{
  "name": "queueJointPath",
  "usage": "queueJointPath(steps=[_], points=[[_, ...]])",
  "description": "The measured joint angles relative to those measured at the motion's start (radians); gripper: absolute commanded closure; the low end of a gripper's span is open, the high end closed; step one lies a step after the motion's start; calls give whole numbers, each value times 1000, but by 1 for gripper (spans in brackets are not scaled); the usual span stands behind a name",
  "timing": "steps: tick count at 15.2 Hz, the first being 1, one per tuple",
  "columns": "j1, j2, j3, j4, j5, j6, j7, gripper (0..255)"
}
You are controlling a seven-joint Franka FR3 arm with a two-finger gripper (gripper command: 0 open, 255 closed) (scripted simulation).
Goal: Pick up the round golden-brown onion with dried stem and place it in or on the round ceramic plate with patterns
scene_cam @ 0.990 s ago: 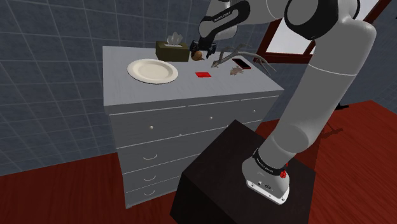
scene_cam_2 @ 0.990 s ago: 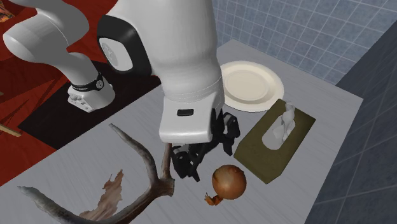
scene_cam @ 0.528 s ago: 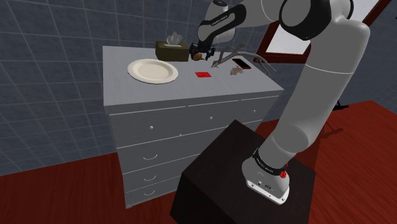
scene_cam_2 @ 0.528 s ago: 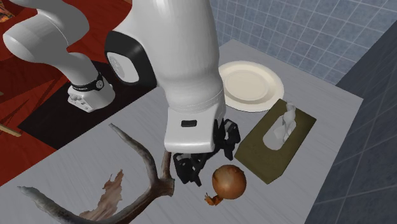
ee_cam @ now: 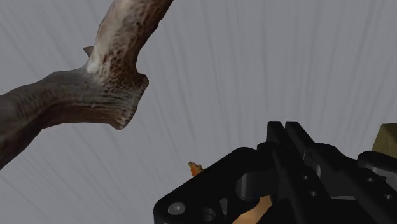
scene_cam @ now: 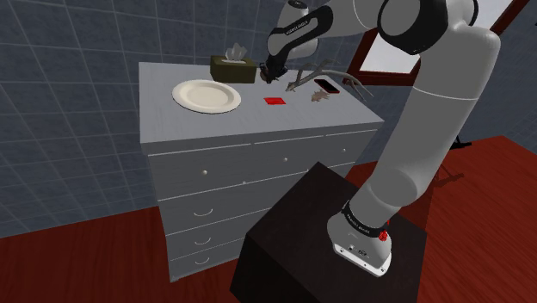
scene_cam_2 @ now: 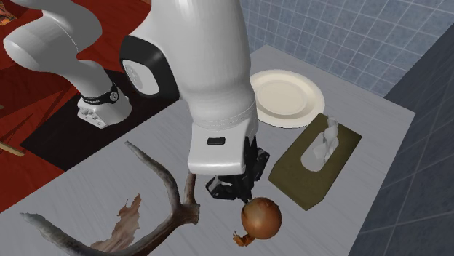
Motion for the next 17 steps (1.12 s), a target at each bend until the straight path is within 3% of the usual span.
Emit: queueJointPath(steps=[4, 5, 7, 13, 17], points=[[0, 0, 0, 0, 0, 0, 0, 255], [0, 0, 0, 0, 0, 0, 0, 0], [-7, 9, 5, 32, 7, -32, -28, 0], [-66, 164, 46, 454, 38, -434, -318, 0], [-80, 212, 52, 506, 45, -457, -357, 0]])
